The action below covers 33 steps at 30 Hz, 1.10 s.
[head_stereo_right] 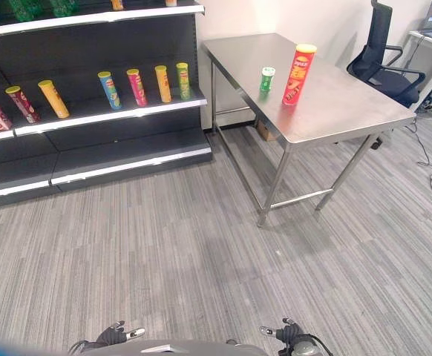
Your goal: Put the goods on the table back onto the shelves and tidy them up.
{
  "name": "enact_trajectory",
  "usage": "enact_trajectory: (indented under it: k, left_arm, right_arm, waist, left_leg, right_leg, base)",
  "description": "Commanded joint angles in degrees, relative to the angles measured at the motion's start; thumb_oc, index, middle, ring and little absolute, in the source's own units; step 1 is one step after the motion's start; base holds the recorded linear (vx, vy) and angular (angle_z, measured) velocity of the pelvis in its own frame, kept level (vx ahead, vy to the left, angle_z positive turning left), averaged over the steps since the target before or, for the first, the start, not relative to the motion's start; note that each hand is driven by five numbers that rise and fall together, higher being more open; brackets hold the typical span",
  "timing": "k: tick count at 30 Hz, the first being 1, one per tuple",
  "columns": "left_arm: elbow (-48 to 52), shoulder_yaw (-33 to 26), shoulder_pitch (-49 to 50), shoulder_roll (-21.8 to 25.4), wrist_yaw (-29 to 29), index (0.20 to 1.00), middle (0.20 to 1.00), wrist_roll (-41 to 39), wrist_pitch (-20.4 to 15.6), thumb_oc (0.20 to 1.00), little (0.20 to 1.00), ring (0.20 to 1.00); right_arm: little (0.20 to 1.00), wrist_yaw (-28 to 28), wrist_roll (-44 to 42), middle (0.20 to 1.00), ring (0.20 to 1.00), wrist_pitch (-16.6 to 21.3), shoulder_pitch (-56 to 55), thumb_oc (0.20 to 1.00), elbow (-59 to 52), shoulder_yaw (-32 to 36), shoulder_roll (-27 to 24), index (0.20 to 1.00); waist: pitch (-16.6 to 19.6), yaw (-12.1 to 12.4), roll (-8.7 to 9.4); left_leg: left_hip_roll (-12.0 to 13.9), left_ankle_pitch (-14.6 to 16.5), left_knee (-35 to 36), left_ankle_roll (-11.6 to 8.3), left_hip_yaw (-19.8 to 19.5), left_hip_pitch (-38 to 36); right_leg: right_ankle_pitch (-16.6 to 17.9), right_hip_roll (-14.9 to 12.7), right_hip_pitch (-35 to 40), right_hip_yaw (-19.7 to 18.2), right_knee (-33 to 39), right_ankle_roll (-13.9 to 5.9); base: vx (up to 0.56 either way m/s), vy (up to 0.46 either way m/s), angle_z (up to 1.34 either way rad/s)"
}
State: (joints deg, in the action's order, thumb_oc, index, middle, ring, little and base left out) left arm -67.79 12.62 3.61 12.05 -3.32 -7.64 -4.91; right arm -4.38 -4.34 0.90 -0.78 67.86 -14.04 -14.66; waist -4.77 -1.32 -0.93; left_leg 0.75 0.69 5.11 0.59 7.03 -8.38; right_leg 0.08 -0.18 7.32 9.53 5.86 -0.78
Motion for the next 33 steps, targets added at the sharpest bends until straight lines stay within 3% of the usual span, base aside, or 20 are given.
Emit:
enact_trajectory:
  k: [1, 4, 7, 8, 9, 11, 14, 15, 16, 17, 22, 24, 25, 27, 28, 29, 30, 31, 32, 33]
  left_arm:
    - [-2.7, 0.69, -4.07, 1.06, -0.18, 1.0, 1.0, 2.0, -1.81, 1.0, 1.0, 1.0]
    - [-2.7, 0.9, -4.33, 1.18, -0.11, 1.0, 1.0, 1.98, -1.81, 1.0, 1.0, 1.0]
    - [-2.29, 0.81, -4.83, 1.85, 0.08, 1.0, 1.0, 1.95, -1.76, 1.0, 1.0, 1.0]
    - [-2.08, 0.67, -4.67, 2.08, 0.13, 1.0, 1.0, 2.04, -1.77, 1.0, 1.0, 1.0]
    - [-2.05, 0.6, -4.82, 2.41, 0.16, 1.0, 1.0, 2.28, -1.7, 1.0, 1.0, 1.0]
    - [-2.56, 0.6, -4.88, 2.77, 0.21, 1.0, 1.0, 2.86, -1.65, 1.0, 1.0, 1.0]
    - [-2.93, 1.06, -5.6, 2.96, 0.13, 1.0, 1.0, 3.61, -1.92, 1.0, 1.0, 1.0]
    - [-2.94, 1.06, -5.61, 2.95, 0.13, 1.0, 1.0, 3.61, -1.93, 1.0, 1.0, 1.0]
    - [-2.79, 1.49, -6.56, 2.98, -0.11, 1.0, 1.0, 3.64, -2.09, 1.0, 1.0, 1.0]
    - [-2.8, 1.58, -6.93, 2.94, -0.05, 1.0, 1.0, 3.7, -2.07, 1.0, 1.0, 1.0]
    - [-2.4, 1.61, -7.58, 2.7, -0.15, 1.0, 1.0, 3.81, -2.23, 1.0, 1.0, 1.0]
    - [-2.13, 1.63, -7.63, 2.73, -0.09, 1.0, 1.0, 3.99, -2.32, 1.0, 1.0, 1.0]
    - [-2.35, 1.65, -7.39, 2.64, -0.14, 1.0, 1.0, 4.45, -2.28, 1.0, 1.0, 1.0]
    - [-2.23, 1.88, -7.49, 2.3, -0.27, 1.0, 1.0, 3.86, -2.12, 1.0, 1.0, 1.0]
    - [-2.23, 1.88, -7.49, 2.29, -0.27, 1.0, 1.0, 3.86, -2.12, 1.0, 1.0, 1.0]
    - [-1.88, 2.49, -7.61, 2.03, -0.22, 1.0, 1.0, 3.52, -2.31, 1.0, 1.0, 1.0]
    - [-1.88, 2.49, -7.61, 2.02, -0.22, 1.0, 1.0, 3.52, -2.31, 1.0, 1.0, 1.0]
    - [-1.39, 2.6, -7.74, 1.91, -0.02, 1.0, 1.0, 3.01, -2.18, 1.0, 1.0, 1.0]
    - [-0.99, 2.7, -7.9, 1.86, 0.2, 1.0, 1.0, 2.13, -1.96, 1.0, 1.0, 1.0]
    - [-0.99, 2.85, -8.12, 1.77, 0.28, 1.0, 1.0, 1.72, -1.74, 1.0, 1.0, 1.0]
  right_arm:
    - [1.0, 0.32, 2.21, 1.0, 1.0, 0.96, 4.23, 1.0, 1.5, -2.62, -0.16, 1.0]
    - [1.0, 0.37, 2.52, 1.0, 1.0, 0.89, 5.07, 1.0, 1.26, -2.69, -0.41, 1.0]
    - [1.0, 0.74, 2.59, 1.0, 1.0, 0.87, 5.87, 1.0, 0.6, -2.59, -0.25, 1.0]
    - [1.0, 0.91, 2.64, 1.0, 1.0, 0.8, 5.87, 1.0, 0.47, -2.58, -0.23, 1.0]
    - [1.0, 1.01, 2.66, 1.0, 1.0, 0.79, 6.0, 1.0, 0.72, -2.39, -0.27, 1.0]
    - [1.0, 1.06, 2.69, 1.0, 1.0, 0.82, 5.69, 1.0, 0.4, -2.42, -0.03, 1.0]
    - [1.0, 0.89, 2.7, 1.0, 1.0, 0.59, 5.6, 1.0, 0.78, -2.5, -0.11, 1.0]
    - [1.0, 0.89, 2.7, 1.0, 1.0, 0.59, 5.61, 1.0, 0.78, -2.5, -0.12, 1.0]
    - [1.0, 0.54, 1.86, 1.0, 1.0, 0.59, 6.34, 1.0, 0.26, -1.96, -0.14, 1.0]
    - [1.0, 0.47, 1.82, 1.0, 1.0, 0.52, 6.57, 1.0, 0.16, -1.86, -0.07, 1.0]
    - [1.0, 0.4, 2.82, 1.0, 1.0, 0.38, 6.77, 1.0, 0.34, -1.68, -0.3, 1.0]
    - [1.0, 0.51, 2.99, 1.0, 1.0, 0.46, 6.38, 1.0, 0.38, -1.68, -0.53, 1.0]
    - [1.0, 0.71, 3.25, 1.0, 1.0, 0.45, 5.88, 1.0, 0.54, -1.61, -0.85, 1.0]
    - [1.0, 0.55, 2.81, 1.0, 1.0, 0.77, 5.74, 1.0, 0.8, -1.1, -1.96, 1.0]
    - [1.0, 0.55, 2.81, 1.0, 1.0, 0.77, 5.74, 1.0, 0.8, -1.1, -1.96, 1.0]
    - [1.0, 0.38, 1.58, 1.0, 1.0, 1.24, 5.84, 1.0, 0.36, -1.01, -2.48, 1.0]
    - [1.0, 0.38, 1.58, 1.0, 1.0, 1.24, 5.83, 1.0, 0.36, -1.02, -2.5, 1.0]
    - [1.0, 0.27, 1.18, 1.0, 1.0, 1.39, 5.78, 1.0, 0.22, -0.97, -2.78, 1.0]
    - [1.0, -0.07, 0.15, 1.0, 1.0, 1.56, 5.83, 1.0, 0.31, -0.72, -3.19, 1.0]
    - [1.0, -0.19, -0.63, 1.0, 1.0, 1.72, 5.76, 1.0, 0.15, -0.62, -3.36, 1.0]
  waist:
    - [0.69, 0.14, 3.26]
    - [0.18, 0.49, 2.98]
    - [-1.15, 0.63, 2.36]
    - [-1.56, 0.6, 2.36]
    - [-2.79, 0.41, 2.34]
    - [-3.47, 0.17, 2.29]
    - [-3.66, -0.8, 2.33]
    - [-3.76, -0.85, 2.25]
    - [-4.02, -1.97, 2.62]
    - [-4.28, -2.41, 2.61]
    - [-4.2, -3.5, 2.55]
    - [-3.77, -3.54, 2.91]
    - [-2.72, -3.95, 3.34]
    - [-1.71, -4.03, 2.78]
    - [-1.71, -4.04, 2.78]
    - [-0.82, -4.24, 2.45]
    - [-0.82, -4.3, 2.4]
    - [-0.44, -4.19, 2.07]
    - [-0.05, -4.32, 2.4]
    - [-0.35, -4.33, 2.52]
  left_leg:
    - [0.73, 2.73, -0.11, -2.84, -2.93, -0.11]
    - [-0.09, 2.96, -0.11, -1.79, -3.5, 0.33]
    - [-1.52, 3.43, -0.42, 0.2, -3.97, 0.77]
    - [-2.06, 3.77, -0.38, 0.84, -4.12, 0.38]
    - [-3.01, 4.08, -0.29, 1.88, -4.31, -0.64]
    - [-3.01, 4.64, -0.11, 2.01, -4.52, -1.58]
    - [-3.44, 5.99, -0.11, 1.39, -5.99, -2.58]
    - [-3.35, 6.03, -0.11, 1.37, -6.05, -2.69]
    - [-3.85, 7.0, -0.11, 0.86, -7.06, -3.52]
    - [-3.66, 7.45, -0.11, 0.57, -7.56, -4.27]
    - [-2.85, 10.12, -0.11, -0.62, -8.3, -8.0]
    - [-2.82, 11.24, -0.11, -0.75, -9.17, -8.82]
    - [-2.03, 12.27, -0.11, -0.99, -10.48, -10.3]
    - [0.93, 9.96, -2.76, -2.91, -11.51, -10.68]
    - [0.94, 9.96, -2.76, -2.91, -11.52, -10.68]
    - [2.52, 6.96, -6.09, -4.74, -11.61, -9.64]
    - [2.59, 7.0, -6.12, -4.77, -11.66, -9.64]
    - [3.67, 5.25, -8.97, -6.04, -11.42, -8.83]
    - [4.52, 0.68, -17.72, -8.86, -10.68, -4.76]
    - [5.56, -2.55, -23.64, -10.03, -9.78, -2.63]
  right_leg:
    - [-1.95, -6.76, 1.05, 1.81, -1.28, -6.51]
    - [-2.29, -7.53, -1.02, 1.07, -4.45, -6.96]
    - [-3.55, -8.97, -7.9, -0.44, -16.28, -8.52]
    - [-2.14, -9.83, -10.15, -1.15, -20.65, -9.23]
    - [2.44, -10.9, -14.23, -2.42, -28.85, -10.54]
    - [4.23, -11.21, -17.49, -2.94, -32.65, -10.53]
    - [4.15, -10.34, -18.39, -2.96, -23.42, -9.4]
    - [4.2, -10.27, -18.16, -2.85, -23.26, -9.38]
    - [6.32, -10.2, -19.92, -3.29, -11.43, -9.53]
    - [7.47, -10.21, -19.77, -3.15, -7.62, -10.14]
    - [9.85, -10.65, -21.15, -0.45, -1.69, -11.47]
    - [10.08, -10.61, -20.4, 0.08, -1.07, -11.25]
    - [10.58, -9.29, -19.12, 0.09, -1.45, -10.01]
    - [9.93, -7.15, -17.75, 0.99, -3.29, -8.66]
    - [9.93, -7.15, -17.75, 0.99, -3.28, -8.66]
    - [9.0, -5.9, -16.14, 2.13, -2.62, -7.71]
    - [9.0, -5.85, -16.08, 2.21, -2.58, -7.69]
    - [7.64, -4.57, -14.34, 2.83, -1.91, -6.71]
    - [4.86, -3.24, -11.28, 3.48, -0.87, -4.76]
    - [3.15, -2.21, -9.33, 3.22, -0.86, -3.36]
  base:
    - [-0.02, 0.064, -0.03]
    - [-0.02, 0.118, -0.06]
    - [-0.04, 0.194, -0.1]
    - [0.01, 0.238, -0.24]
    - [0.03, 0.206, -0.32]
    - [0.11, 0.109, -0.2]
    - [0.18, -0.019, -0.03]
    - [0.27, -0.069, 0.01]
    - [0.28, -0.079, 0.09]
    - [0.28, -0.079, 0.09]
    - [0.33, -0.069, 0.17]
    - [0.25, -0.103, 0.43]
    - [0.41, -0.189, 0.54]
    - [0.49, -0.264, 0.82]
    - [0.41, -0.262, 0.88]
    - [0.2, -0.13, 0.31]
    - [0.32, -0.215, 0.04]
    - [0.3, -0.217, 0.03]
    - [0.41, -0.298, 0.18]
    - [0.28, -0.213, 0.35]
